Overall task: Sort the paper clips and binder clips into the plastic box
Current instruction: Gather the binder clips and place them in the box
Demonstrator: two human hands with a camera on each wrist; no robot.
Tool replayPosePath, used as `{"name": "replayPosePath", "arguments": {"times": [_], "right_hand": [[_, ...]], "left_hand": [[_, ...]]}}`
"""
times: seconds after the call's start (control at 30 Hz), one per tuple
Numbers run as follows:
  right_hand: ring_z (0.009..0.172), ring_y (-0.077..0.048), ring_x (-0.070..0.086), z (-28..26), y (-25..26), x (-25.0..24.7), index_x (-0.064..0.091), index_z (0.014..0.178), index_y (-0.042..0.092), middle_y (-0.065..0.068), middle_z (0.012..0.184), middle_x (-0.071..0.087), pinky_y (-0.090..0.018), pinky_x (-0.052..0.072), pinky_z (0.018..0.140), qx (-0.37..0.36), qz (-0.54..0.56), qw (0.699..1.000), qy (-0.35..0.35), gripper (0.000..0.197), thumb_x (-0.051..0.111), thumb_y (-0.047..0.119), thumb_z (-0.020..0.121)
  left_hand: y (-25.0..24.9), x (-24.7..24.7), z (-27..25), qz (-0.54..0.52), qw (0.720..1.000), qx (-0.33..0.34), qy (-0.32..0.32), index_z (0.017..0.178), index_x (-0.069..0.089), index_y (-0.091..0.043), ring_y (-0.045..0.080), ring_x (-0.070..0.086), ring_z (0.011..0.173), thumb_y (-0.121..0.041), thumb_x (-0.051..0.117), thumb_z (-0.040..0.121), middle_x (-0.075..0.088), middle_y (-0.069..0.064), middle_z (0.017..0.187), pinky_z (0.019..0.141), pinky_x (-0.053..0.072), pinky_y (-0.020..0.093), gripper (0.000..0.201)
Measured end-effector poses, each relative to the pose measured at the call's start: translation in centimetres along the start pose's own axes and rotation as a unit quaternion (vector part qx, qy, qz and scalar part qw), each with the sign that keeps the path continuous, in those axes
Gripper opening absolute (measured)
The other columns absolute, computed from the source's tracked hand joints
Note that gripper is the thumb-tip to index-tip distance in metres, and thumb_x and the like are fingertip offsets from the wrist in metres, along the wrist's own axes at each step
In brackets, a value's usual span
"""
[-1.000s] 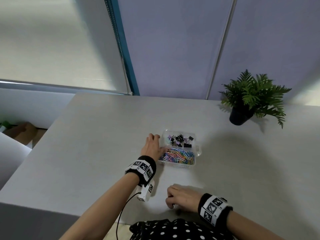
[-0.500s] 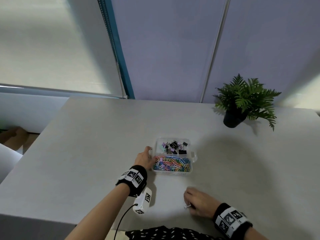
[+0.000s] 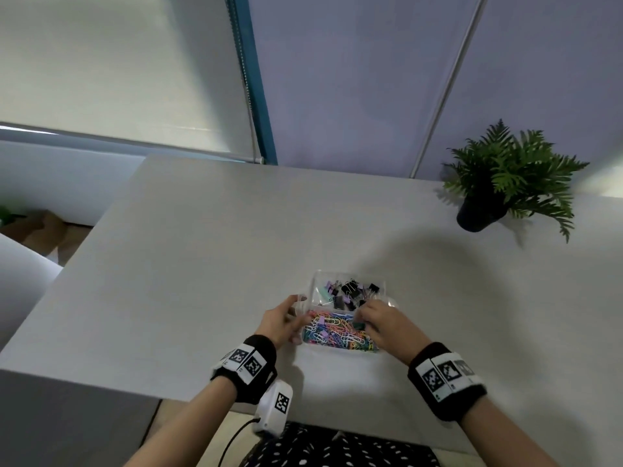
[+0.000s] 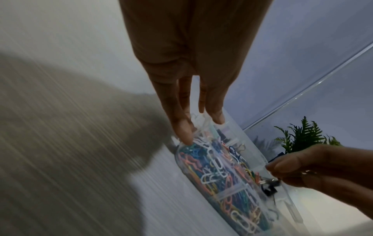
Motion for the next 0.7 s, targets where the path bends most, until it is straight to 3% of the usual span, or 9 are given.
{"name": "replayPosePath", "arguments": {"times": [0.13, 0.23, 0.3, 0.37, 0.43, 0.5, 0.53, 0.6, 0.7], "right_hand": [[0.089, -0.024, 0.059, 0.2, 1.9, -0.3, 0.065, 0.087, 0.007, -0.010, 0.093, 0.065, -0.025, 0.049, 0.073, -0.046, -0.073, 0.995, -0.046, 0.009, 0.065, 0.003, 0.079], [0.092, -0.023, 0.057, 1.5, 3.9, 2.1, 0.062, 0.100, 0.007, -0.011, 0.100, 0.061, -0.031, 0.054, 0.071, -0.062, -0.076, 0.995, 0.002, 0.015, 0.059, 0.011, 0.085], [0.090, -0.021, 0.058, 2.1, 3.1, 1.6, 0.061, 0.099, 0.008, -0.009, 0.100, 0.061, -0.031, 0.054, 0.073, -0.025, -0.064, 0.998, -0.015, 0.013, 0.057, 0.011, 0.087], [0.084, -0.015, 0.058, 1.6, 0.9, -0.5, 0.062, 0.093, 0.010, -0.005, 0.097, 0.064, -0.028, 0.053, 0.077, 0.030, -0.043, 0.996, -0.070, 0.008, 0.056, 0.012, 0.087], [0.083, -0.011, 0.056, 0.3, -0.8, -1.4, 0.061, 0.091, 0.014, -0.002, 0.095, 0.064, -0.021, 0.050, 0.076, 0.063, -0.048, 0.994, -0.072, 0.006, 0.057, 0.017, 0.087], [0.091, -0.012, 0.054, -0.5, -1.3, -0.2, 0.059, 0.098, 0.016, -0.001, 0.101, 0.062, -0.012, 0.038, 0.068, 0.066, -0.095, 0.993, -0.014, 0.014, 0.057, 0.024, 0.087], [0.096, -0.013, 0.052, -0.6, -1.3, 0.8, 0.058, 0.102, 0.016, 0.000, 0.104, 0.060, -0.012, 0.034, 0.066, 0.058, -0.118, 0.991, 0.012, 0.019, 0.058, 0.027, 0.086], [0.100, -0.016, 0.051, -0.4, -1.0, 2.2, 0.056, 0.108, 0.017, 0.000, 0.105, 0.059, -0.019, 0.037, 0.068, 0.047, -0.153, 0.986, 0.043, 0.032, 0.065, 0.029, 0.080], [0.076, -0.016, 0.060, -0.3, -0.9, 3.2, 0.062, 0.089, 0.018, 0.003, 0.083, 0.066, -0.027, 0.049, 0.060, 0.032, -0.207, 0.976, 0.055, 0.052, 0.088, 0.030, 0.045]], "left_hand": [[0.3, -0.1, 0.0, -0.024, 1.000, 0.002, 0.001, 0.130, 0.046, -0.018, 0.001, 0.059, 0.047, -0.020, 0.057, 0.090, 0.060, -0.004, 0.089, 0.051, 0.053, 0.013, 0.042], [0.3, -0.3, 0.0, -0.029, 1.000, -0.005, -0.008, 0.131, 0.045, -0.016, 0.009, 0.064, 0.062, -0.019, 0.061, 0.088, 0.061, 0.000, 0.094, 0.061, 0.057, 0.019, 0.046], [-1.9, -1.8, -0.6, 0.091, 0.989, 0.071, -0.095, 0.129, 0.045, -0.013, 0.015, 0.060, 0.090, -0.021, 0.064, 0.084, 0.055, 0.005, 0.114, 0.084, 0.052, 0.020, 0.049], [-6.0, -1.2, -2.4, 0.226, 0.937, 0.224, -0.145, 0.123, 0.050, -0.012, 0.015, 0.053, 0.103, -0.019, 0.063, 0.085, 0.050, 0.005, 0.123, 0.093, 0.045, 0.019, 0.042], [-7.8, 1.6, -3.2, 0.319, 0.897, 0.295, -0.087, 0.117, 0.054, -0.013, 0.015, 0.052, 0.103, -0.018, 0.060, 0.086, 0.053, 0.004, 0.120, 0.091, 0.049, 0.023, 0.032], [-7.4, 3.6, -2.4, 0.395, 0.875, 0.279, -0.027, 0.112, 0.055, -0.014, 0.017, 0.050, 0.102, -0.021, 0.059, 0.087, 0.055, 0.005, 0.113, 0.088, 0.053, 0.033, 0.027], [-7.1, 4.1, -1.9, 0.428, 0.864, 0.264, -0.009, 0.111, 0.054, -0.014, 0.019, 0.050, 0.102, -0.021, 0.058, 0.088, 0.056, 0.005, 0.111, 0.087, 0.053, 0.036, 0.025], [-6.8, 4.8, -1.3, 0.469, 0.848, 0.244, 0.015, 0.110, 0.053, -0.014, 0.021, 0.051, 0.103, -0.020, 0.057, 0.088, 0.057, 0.006, 0.110, 0.087, 0.053, 0.038, 0.023], [-6.6, 5.5, -1.3, 0.489, 0.842, 0.224, 0.031, 0.113, 0.052, -0.013, 0.023, 0.054, 0.105, -0.013, 0.057, 0.088, 0.059, 0.007, 0.110, 0.089, 0.052, 0.041, 0.025]]}}
Point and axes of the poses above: each hand's wrist, its own z-axis towards the middle knuckle, its own x-axis out of the palm, y = z × x, the point moved 10 cm from there along z, towards the middle knuckle
